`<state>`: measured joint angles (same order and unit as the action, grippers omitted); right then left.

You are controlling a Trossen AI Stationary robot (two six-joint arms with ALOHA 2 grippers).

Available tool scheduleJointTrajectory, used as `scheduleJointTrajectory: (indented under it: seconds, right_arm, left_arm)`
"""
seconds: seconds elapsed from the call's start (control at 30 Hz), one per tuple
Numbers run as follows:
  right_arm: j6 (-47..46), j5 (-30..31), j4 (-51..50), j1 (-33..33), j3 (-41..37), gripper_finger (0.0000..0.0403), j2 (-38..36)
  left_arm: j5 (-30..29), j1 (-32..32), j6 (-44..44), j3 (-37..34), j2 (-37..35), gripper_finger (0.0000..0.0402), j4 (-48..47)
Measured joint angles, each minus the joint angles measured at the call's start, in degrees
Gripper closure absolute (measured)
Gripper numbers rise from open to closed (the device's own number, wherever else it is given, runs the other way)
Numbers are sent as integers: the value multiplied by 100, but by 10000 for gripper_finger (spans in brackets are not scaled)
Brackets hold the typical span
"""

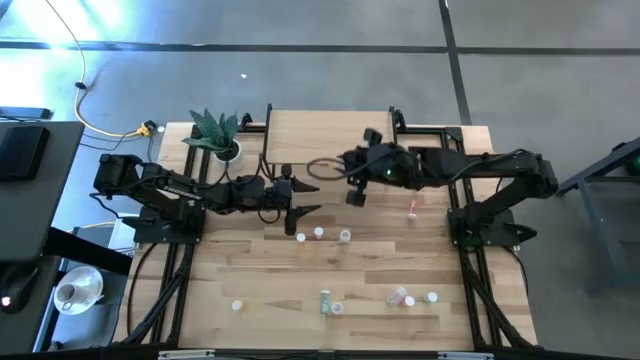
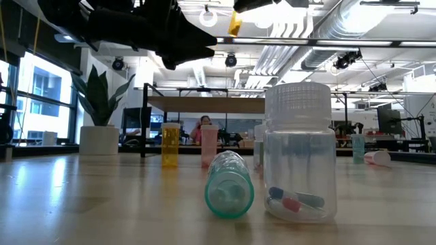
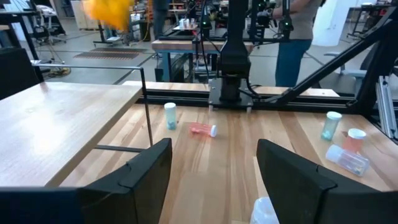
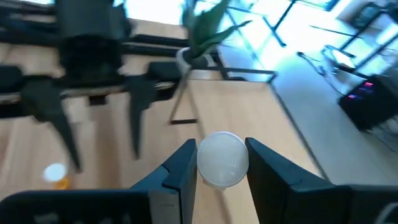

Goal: Pick and place medicine bottles onto shelf by color
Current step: Put the top left orange pill bottle on the shelf

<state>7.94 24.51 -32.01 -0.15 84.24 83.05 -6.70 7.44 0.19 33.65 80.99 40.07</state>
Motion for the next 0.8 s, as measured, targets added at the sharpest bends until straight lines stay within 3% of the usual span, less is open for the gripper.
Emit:
scheduleJointTrajectory:
  seconds: [0.33, 0.63, 0.8]
  right_arm:
    - [20, 99, -701, -694, 572, 299, -163]
    - [-637, -244, -662, -1449, -604, 299, -962]
    - [-800, -257, -623, -2049, -1036, 299, -1001]
  left_arm:
    - [2, 0, 1, 0, 0, 176, 0]
    - [4, 0, 1, 0, 0, 176, 2]
    - [4, 0, 1, 0, 0, 177, 4]
